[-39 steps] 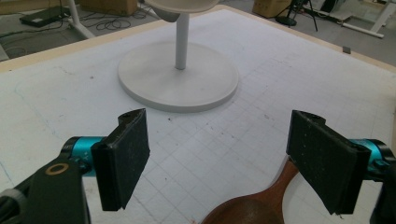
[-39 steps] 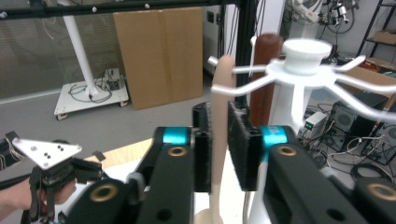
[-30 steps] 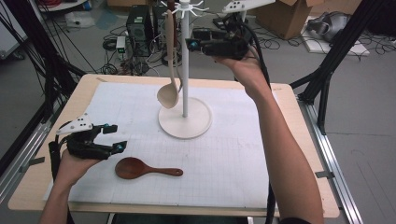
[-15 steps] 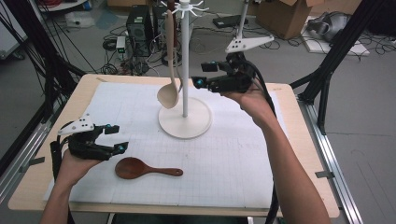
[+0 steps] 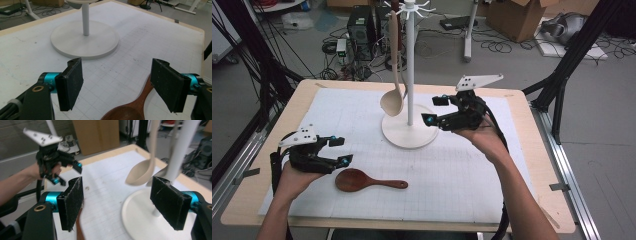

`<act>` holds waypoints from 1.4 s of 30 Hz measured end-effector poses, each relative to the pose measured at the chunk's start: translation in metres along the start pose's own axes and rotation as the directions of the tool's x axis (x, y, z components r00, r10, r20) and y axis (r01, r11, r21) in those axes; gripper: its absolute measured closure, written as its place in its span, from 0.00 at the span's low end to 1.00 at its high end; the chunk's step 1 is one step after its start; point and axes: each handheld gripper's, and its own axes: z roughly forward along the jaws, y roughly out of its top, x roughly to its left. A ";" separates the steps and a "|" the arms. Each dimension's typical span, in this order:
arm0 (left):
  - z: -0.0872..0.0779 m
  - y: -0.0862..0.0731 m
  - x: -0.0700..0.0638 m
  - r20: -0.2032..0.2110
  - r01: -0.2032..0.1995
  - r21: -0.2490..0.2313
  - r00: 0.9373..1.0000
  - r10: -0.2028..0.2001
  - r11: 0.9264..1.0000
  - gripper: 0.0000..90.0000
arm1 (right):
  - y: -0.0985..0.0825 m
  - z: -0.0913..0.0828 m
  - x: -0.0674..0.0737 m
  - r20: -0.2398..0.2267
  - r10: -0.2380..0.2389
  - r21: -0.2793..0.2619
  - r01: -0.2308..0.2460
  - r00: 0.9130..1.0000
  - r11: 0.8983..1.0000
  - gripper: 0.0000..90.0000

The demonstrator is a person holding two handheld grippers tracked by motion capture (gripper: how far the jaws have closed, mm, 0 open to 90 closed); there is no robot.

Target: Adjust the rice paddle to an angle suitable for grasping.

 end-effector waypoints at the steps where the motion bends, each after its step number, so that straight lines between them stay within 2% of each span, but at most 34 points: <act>1: 0.001 0.000 0.000 0.002 -0.001 0.000 1.000 0.001 1.000 0.30 | -0.006 0.003 0.003 -0.016 -0.003 0.014 0.003 1.000 1.000 0.28; 6: 0.007 -0.001 -0.003 0.022 -0.008 0.011 1.000 0.007 1.000 0.30 | -0.029 0.017 0.016 -0.040 -0.001 0.064 0.003 0.999 0.998 0.31; 10: 0.010 -0.003 -0.006 0.030 -0.018 0.017 0.999 0.017 1.000 0.30 | -0.049 0.026 0.022 -0.058 0.009 0.087 -0.004 0.998 0.996 0.42; 13: 0.011 -0.005 -0.007 0.037 -0.024 0.028 0.999 0.023 0.999 0.30 | -0.063 0.032 0.025 -0.060 0.015 0.107 -0.008 0.998 0.994 0.54; 14: 0.012 -0.006 -0.007 0.039 -0.025 0.027 0.999 0.023 0.999 0.30 | -0.068 0.034 0.027 -0.058 0.021 0.118 -0.014 0.998 0.993 0.61; 17: 0.015 -0.007 -0.008 0.050 -0.026 0.036 0.998 0.024 0.999 0.30 | -0.080 0.040 0.032 -0.081 0.018 0.146 -0.006 0.997 0.989 0.73; 25: 0.023 -0.008 -0.008 0.075 -0.046 0.051 0.996 0.042 0.998 0.30 | -0.107 0.060 0.040 -0.112 0.015 0.199 0.008 0.994 0.980 0.95; 31: 0.024 -0.008 -0.007 0.077 -0.046 0.056 0.996 0.042 0.997 0.30 | -0.127 0.074 0.047 -0.116 0.000 0.238 0.028 0.993 0.971 0.99; 38: 0.026 -0.009 -0.007 0.079 -0.045 0.063 0.996 0.040 0.997 0.30 | -0.148 0.086 0.054 -0.136 0.022 0.258 0.014 0.990 0.966 0.99; 42: 0.027 -0.010 -0.006 0.094 -0.041 0.069 0.995 0.035 0.997 0.30 | -0.157 0.096 0.058 -0.157 0.032 0.276 0.013 0.987 0.961 0.99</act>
